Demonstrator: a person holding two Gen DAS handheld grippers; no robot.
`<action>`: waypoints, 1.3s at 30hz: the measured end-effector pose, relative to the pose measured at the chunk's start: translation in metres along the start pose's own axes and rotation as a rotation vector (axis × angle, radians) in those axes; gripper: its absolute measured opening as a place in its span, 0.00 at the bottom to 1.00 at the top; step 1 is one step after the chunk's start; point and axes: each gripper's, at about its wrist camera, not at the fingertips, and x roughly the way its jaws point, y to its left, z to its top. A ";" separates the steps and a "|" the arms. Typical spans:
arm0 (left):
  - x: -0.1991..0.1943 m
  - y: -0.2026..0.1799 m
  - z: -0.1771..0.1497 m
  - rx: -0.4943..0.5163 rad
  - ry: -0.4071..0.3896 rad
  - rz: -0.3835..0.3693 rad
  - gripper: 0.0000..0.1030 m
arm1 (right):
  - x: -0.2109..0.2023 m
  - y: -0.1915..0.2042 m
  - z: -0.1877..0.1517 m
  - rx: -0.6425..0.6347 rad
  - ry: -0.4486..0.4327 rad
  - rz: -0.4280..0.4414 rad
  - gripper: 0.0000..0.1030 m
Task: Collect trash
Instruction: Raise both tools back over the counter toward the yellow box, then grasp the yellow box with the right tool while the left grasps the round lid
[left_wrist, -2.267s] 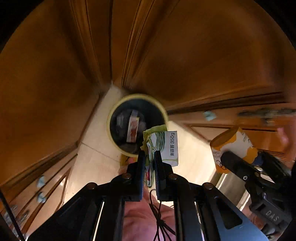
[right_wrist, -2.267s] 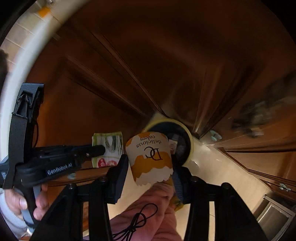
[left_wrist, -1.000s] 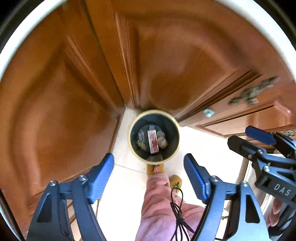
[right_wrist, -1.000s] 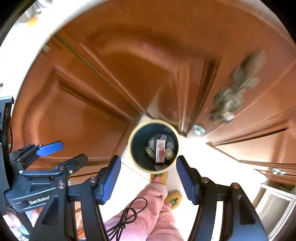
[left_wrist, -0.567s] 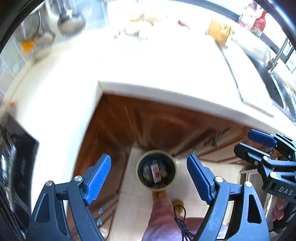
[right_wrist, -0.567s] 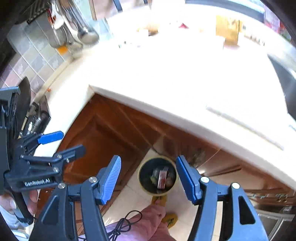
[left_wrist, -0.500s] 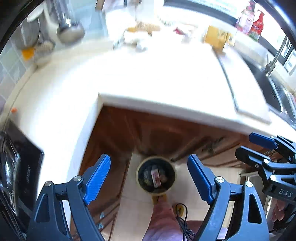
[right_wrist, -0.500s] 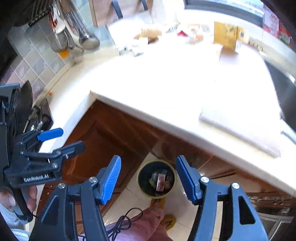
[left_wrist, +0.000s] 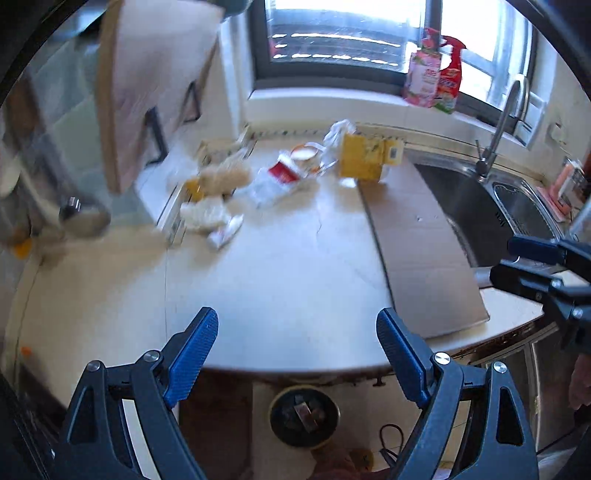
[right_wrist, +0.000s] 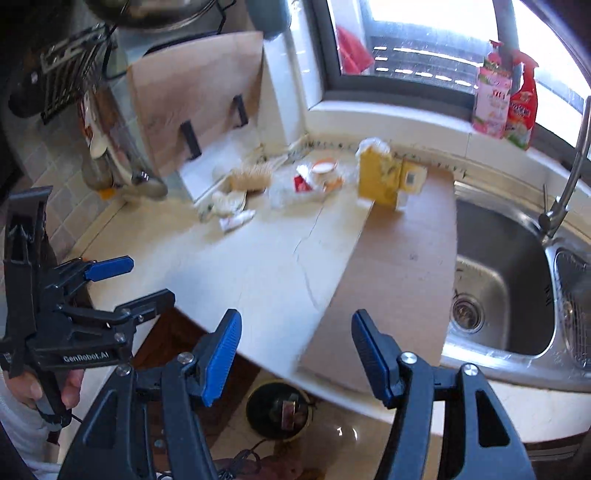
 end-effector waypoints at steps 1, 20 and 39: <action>0.000 -0.002 0.013 0.028 -0.002 -0.003 0.84 | -0.004 -0.003 0.010 0.001 -0.010 -0.005 0.60; 0.088 0.003 0.189 0.222 0.082 -0.041 0.90 | 0.051 -0.048 0.181 0.067 0.049 -0.121 0.54; 0.209 -0.003 0.217 0.226 0.241 0.044 0.90 | 0.269 -0.104 0.205 -0.005 0.297 -0.066 0.28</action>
